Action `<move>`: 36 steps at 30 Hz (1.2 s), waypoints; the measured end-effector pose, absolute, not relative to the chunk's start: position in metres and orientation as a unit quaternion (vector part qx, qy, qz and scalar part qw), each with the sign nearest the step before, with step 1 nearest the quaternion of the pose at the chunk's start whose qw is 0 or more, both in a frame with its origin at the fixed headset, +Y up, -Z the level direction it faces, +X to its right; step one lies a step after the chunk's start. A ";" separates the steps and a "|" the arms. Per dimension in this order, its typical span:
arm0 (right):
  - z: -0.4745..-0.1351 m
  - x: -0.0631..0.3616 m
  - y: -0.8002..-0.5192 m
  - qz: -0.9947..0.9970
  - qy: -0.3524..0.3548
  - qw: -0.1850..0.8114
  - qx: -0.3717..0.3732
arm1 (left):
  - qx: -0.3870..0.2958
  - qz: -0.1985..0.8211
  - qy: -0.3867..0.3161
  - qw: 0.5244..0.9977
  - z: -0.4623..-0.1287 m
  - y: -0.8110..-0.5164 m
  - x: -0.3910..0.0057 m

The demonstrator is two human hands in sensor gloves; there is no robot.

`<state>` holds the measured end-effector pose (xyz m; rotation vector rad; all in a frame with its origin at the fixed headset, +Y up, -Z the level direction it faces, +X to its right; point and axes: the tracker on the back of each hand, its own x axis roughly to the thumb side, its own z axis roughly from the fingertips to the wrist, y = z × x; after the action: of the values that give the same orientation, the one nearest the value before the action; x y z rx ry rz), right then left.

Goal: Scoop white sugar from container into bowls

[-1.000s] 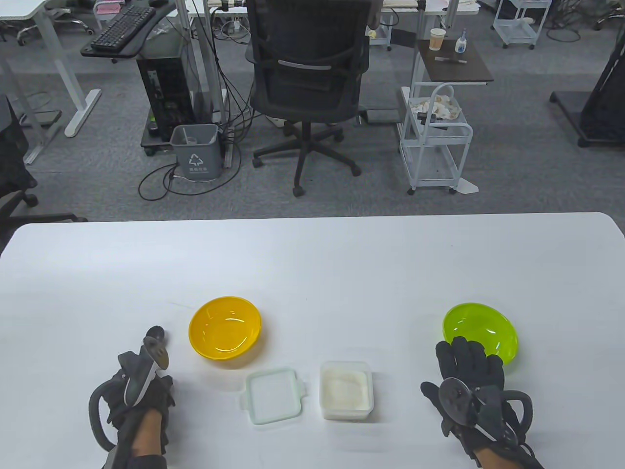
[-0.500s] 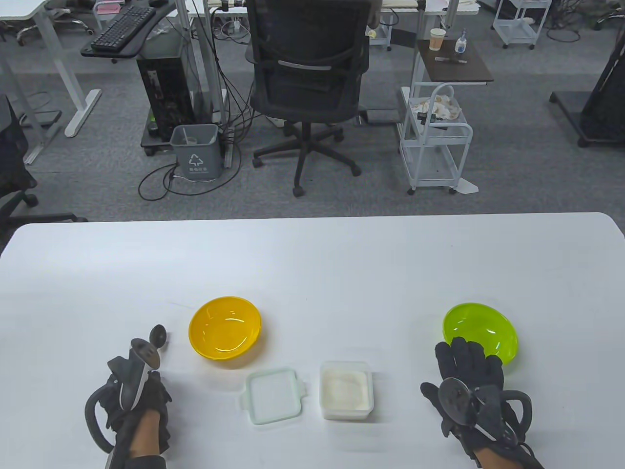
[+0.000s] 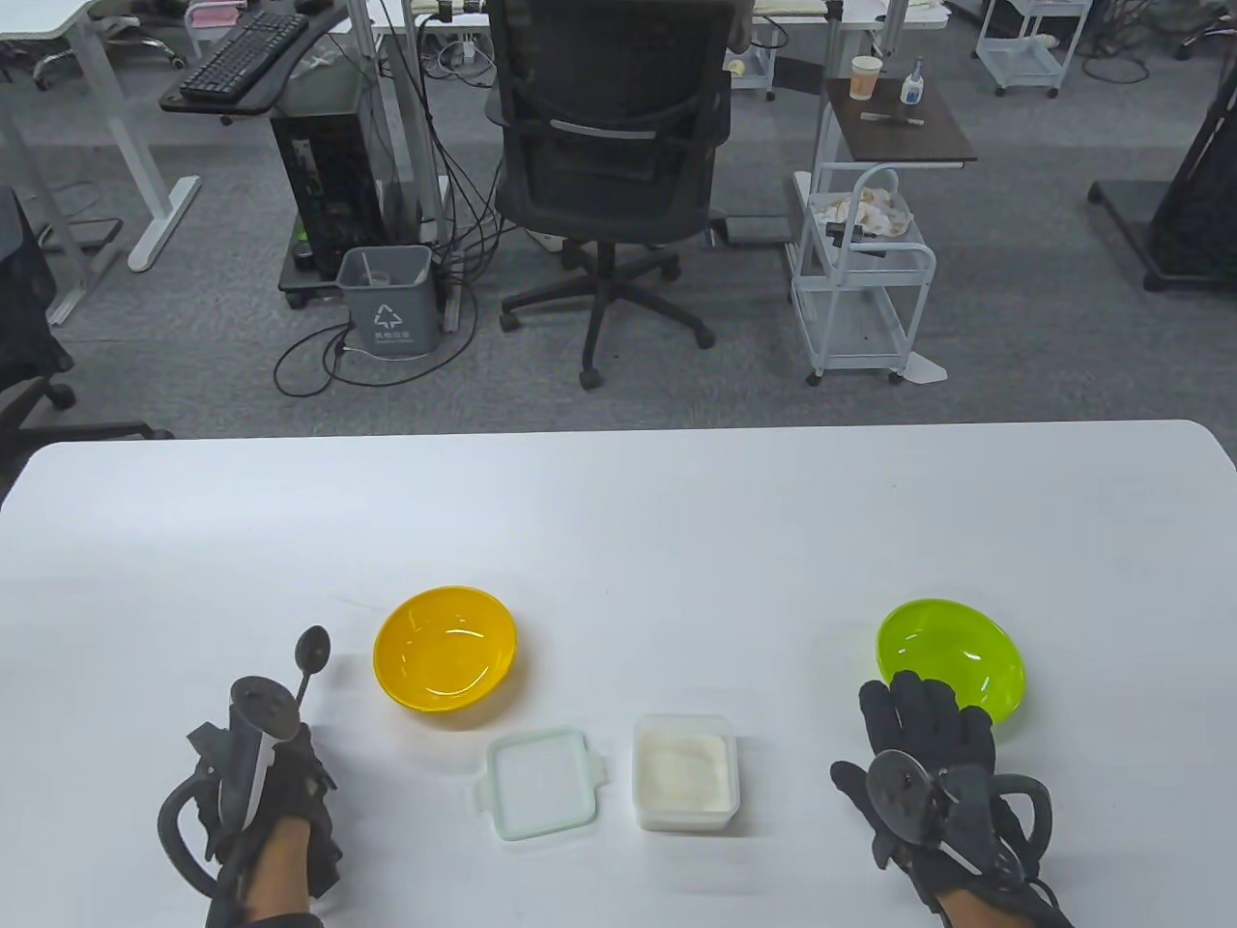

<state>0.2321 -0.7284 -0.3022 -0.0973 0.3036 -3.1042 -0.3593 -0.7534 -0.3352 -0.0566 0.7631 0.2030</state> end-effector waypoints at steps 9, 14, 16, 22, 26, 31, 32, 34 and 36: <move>-0.298 0.215 -0.721 -0.993 0.079 -0.038 -0.085 | 0.060 0.123 0.274 0.952 -0.329 -0.701 -0.328; -0.304 0.194 -0.716 -0.990 0.018 -0.040 -0.133 | 0.076 0.114 0.173 0.975 -0.325 -0.672 -0.279; -0.310 0.187 -0.717 -0.986 -0.026 -0.069 -0.152 | 0.068 0.116 0.133 0.982 -0.323 -0.666 -0.255; -0.327 0.163 -0.725 -0.973 -0.107 -0.122 -0.164 | 0.044 0.091 0.025 0.995 -0.318 -0.669 -0.183; -0.336 0.152 -0.740 -0.968 -0.145 -0.131 -0.159 | 0.034 0.066 -0.025 0.997 -0.314 -0.686 -0.152; -0.341 0.148 -0.756 -0.962 -0.166 -0.153 -0.153 | 0.038 0.023 -0.062 0.997 -0.306 -0.703 -0.131; -0.341 0.148 -0.758 -0.962 -0.166 -0.154 -0.152 | 0.042 0.016 -0.065 0.997 -0.304 -0.705 -0.128; -0.341 0.149 -0.759 -0.959 -0.172 -0.169 -0.151 | 0.066 -0.017 -0.076 0.995 -0.300 -0.709 -0.120; -0.341 0.149 -0.759 -0.959 -0.171 -0.163 -0.153 | 0.094 -0.056 -0.094 0.990 -0.296 -0.711 -0.111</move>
<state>0.1490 -0.7594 -0.3410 -0.5390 -0.6023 -3.3743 -0.1111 -0.7108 -0.2960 0.1892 -0.1881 -0.1128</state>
